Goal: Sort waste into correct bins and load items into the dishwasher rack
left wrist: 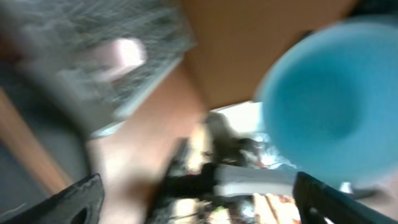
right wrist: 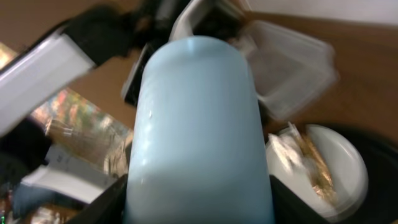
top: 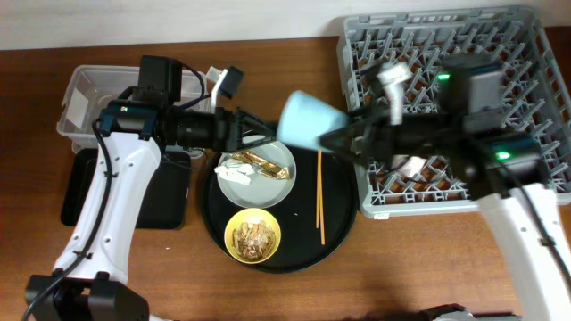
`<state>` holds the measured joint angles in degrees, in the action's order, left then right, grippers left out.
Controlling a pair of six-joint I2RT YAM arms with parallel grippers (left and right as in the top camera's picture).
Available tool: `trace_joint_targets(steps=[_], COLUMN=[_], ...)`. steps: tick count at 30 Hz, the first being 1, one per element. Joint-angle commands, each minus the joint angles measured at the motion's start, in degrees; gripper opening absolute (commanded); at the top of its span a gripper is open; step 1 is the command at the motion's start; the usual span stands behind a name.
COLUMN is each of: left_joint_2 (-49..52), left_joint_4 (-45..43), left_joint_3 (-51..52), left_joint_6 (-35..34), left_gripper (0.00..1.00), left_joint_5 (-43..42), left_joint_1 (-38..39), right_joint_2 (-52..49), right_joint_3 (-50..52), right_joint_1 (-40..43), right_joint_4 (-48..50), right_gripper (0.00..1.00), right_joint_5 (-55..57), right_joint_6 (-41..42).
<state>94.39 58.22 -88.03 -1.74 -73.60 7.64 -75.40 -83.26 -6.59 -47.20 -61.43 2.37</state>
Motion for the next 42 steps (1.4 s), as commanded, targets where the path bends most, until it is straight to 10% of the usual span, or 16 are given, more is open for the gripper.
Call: trace_joint_targets(steps=[1,4,8,14,18,22,26,35,40,42], left_joint_2=[-0.33,-0.33,-0.33,-0.33,-0.33,-0.33,-0.13,7.23,0.83,-7.69], left_joint_4=[2.86,4.22,4.20,4.42,4.46,8.07,8.07,-9.57,6.73,10.88], left_joint_3=[-0.31,-0.31,-0.31,-0.31,-0.31,-0.31,11.08,26.40,13.68,5.66], left_joint_6=[0.46,0.48,0.50,0.48,0.50,0.48,-11.93,-21.18,-21.14,-14.34], left_gripper=[0.99,0.99,0.99,0.99,0.99,0.98,0.79,0.01,0.00,0.00], left_joint_5=[28.09,31.45,31.50,31.47,31.52,43.52,67.80,73.50,73.85,68.28], left_joint_1=[0.07,0.09,0.09,0.13,1.46,4.94,24.30,37.92,35.23,23.06], right_joint_2=[4.00,2.19,-3.58,-17.94,-23.63,-15.34,4.55,4.74,4.74,4.74], right_joint_3=[-0.55,-0.55,-0.55,-0.55,-0.55,-4.20,-4.44,-4.37,-4.37,-4.37], right_joint_1=[13.70,29.59,30.21,25.40,23.37,23.45,23.47,23.47,23.47,23.47], right_joint_4=[-9.55,-20.87,-20.57,-16.28,-13.22,-18.73,-21.05,-26.25,-26.40,-26.40], right_gripper=[0.47,0.47,0.48,0.48,0.90,0.93,0.99,0.99,0.98,0.99], right_joint_5=[8.11,40.96,62.40,58.62,58.64,51.80,38.03,38.03,38.03,38.03], right_joint_6=[-0.15,5.84,14.71,14.60,14.69,13.97,11.41,11.43,11.43,11.43])
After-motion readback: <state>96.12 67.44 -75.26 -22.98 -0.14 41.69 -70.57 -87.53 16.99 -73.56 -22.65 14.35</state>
